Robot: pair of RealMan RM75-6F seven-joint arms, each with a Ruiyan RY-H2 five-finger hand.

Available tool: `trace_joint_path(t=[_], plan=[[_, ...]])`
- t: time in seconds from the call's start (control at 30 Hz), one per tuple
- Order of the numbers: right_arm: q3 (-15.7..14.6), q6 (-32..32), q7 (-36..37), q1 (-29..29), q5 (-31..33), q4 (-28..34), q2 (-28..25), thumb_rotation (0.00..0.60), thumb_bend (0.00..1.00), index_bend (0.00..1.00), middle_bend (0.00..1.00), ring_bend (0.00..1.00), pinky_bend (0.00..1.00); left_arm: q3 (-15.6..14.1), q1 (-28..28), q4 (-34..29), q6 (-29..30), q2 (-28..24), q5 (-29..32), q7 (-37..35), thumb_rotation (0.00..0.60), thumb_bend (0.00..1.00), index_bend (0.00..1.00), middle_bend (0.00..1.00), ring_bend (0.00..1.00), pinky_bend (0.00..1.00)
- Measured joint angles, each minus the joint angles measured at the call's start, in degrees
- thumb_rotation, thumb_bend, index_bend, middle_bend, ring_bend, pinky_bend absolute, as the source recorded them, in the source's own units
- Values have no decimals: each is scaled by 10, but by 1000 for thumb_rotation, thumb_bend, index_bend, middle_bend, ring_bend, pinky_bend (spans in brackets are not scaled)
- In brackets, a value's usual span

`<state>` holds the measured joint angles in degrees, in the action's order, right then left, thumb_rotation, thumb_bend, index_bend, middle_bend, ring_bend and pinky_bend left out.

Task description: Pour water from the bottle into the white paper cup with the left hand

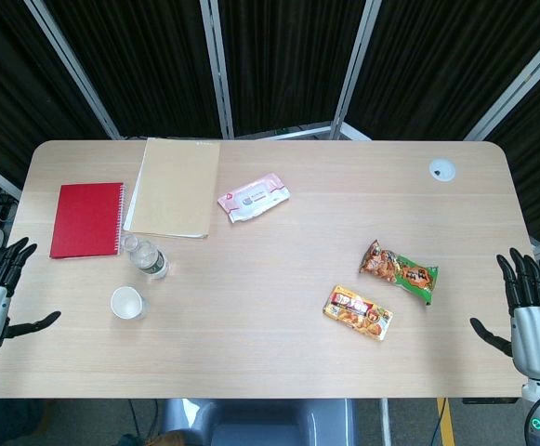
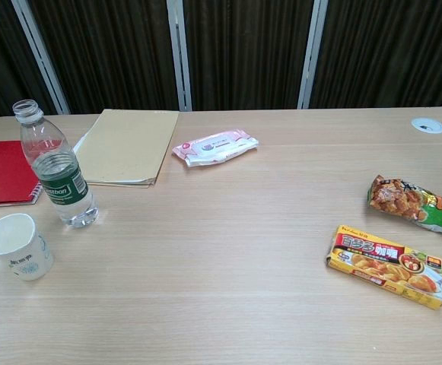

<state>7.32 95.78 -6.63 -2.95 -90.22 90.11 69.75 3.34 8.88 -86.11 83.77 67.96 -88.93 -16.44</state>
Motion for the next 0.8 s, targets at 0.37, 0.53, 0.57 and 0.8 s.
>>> trace_joint_path(t=[0.37, 0.53, 0.57, 0.8], plan=[[9, -32, 17, -16, 21, -4, 4, 600, 0, 0, 0, 0, 0, 39, 68, 12, -121, 70, 79, -96, 600, 0, 0, 0, 0, 0], [12, -49, 39, -20, 38, -10, 2, 600, 0, 0, 0, 0, 0, 56, 94, 42, -161, 103, 108, -115, 600, 0, 0, 0, 0, 0], [13, -51, 41, -21, 41, -10, 1, 600, 0, 0, 0, 0, 0, 58, 99, 48, -169, 109, 111, -119, 600, 0, 0, 0, 0, 0], [26, -59, 41, -23, 71, -21, 2, 600, 0, 0, 0, 0, 0, 61, 151, 138, -239, 170, 106, -173, 600, 0, 0, 0, 0, 0]])
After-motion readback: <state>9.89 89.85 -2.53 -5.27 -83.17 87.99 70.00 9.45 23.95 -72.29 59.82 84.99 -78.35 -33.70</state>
